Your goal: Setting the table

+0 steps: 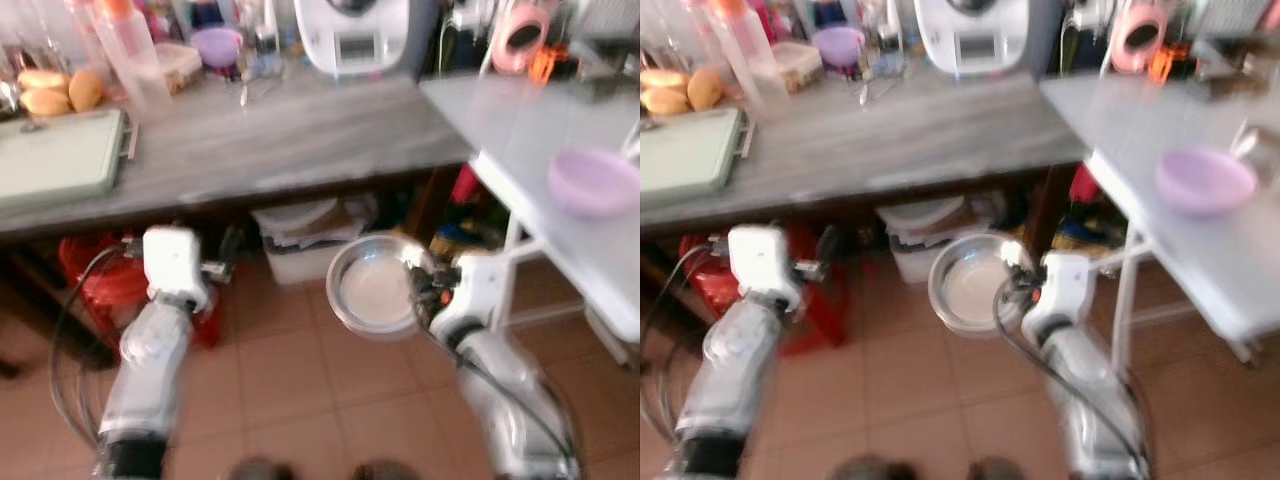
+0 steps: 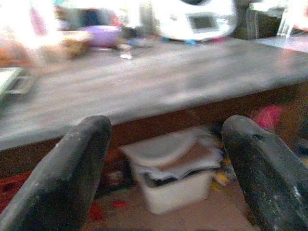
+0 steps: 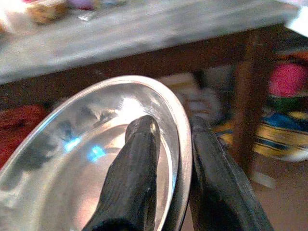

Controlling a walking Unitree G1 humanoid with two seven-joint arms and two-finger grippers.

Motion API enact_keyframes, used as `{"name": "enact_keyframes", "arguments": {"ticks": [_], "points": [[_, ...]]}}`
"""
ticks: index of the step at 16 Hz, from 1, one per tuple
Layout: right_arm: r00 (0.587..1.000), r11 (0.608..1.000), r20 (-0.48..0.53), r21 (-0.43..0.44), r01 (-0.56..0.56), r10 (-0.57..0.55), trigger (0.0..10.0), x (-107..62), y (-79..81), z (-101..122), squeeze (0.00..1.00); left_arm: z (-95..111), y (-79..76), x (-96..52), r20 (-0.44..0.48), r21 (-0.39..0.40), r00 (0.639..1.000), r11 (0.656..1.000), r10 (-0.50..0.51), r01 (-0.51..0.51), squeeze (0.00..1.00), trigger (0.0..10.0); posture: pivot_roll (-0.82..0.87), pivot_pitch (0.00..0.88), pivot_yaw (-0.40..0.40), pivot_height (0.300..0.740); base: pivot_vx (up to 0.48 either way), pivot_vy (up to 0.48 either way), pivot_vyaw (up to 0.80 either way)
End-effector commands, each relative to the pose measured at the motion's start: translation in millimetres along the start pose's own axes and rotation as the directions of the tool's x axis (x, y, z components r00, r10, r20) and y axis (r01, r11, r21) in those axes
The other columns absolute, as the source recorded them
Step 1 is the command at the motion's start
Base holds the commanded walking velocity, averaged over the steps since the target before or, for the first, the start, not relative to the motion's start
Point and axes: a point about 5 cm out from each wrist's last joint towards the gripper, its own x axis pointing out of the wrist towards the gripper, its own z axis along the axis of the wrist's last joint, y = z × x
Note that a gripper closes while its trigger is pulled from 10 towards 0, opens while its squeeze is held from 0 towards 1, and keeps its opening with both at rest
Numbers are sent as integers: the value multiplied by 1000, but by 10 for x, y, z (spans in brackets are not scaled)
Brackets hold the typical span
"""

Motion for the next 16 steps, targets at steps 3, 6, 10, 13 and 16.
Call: {"name": "enact_keyframes", "arguments": {"ticks": [3,6,10,13,16], "points": [[992,999,121,-38,31,-26,10000,29,-5,198,0,44,104,-17,26,22,998,999,49,-50,0,10000,-54,0,20,740,0,125,0],[984,994,174,-94,49,-32,10000,39,-22,285,0,64,108,-89,34,3,998,999,47,-48,0,10000,-61,0,38,740,0,0,0],[979,991,204,-122,48,-22,10000,29,-21,319,0,24,31,-167,20,-38,998,997,63,-62,0,10000,-66,0,36,740,268,0,134],[978,990,208,-129,51,-23,10000,21,-18,314,0,-3,-55,-214,0,-59,999,998,37,-37,0,10000,-67,0,39,740,381,0,585],[977,990,211,-129,55,-27,10000,16,-24,315,0,-41,-98,-266,-18,-65,1000,998,23,-24,0,10000,-67,0,42,740,386,0,604]]}}
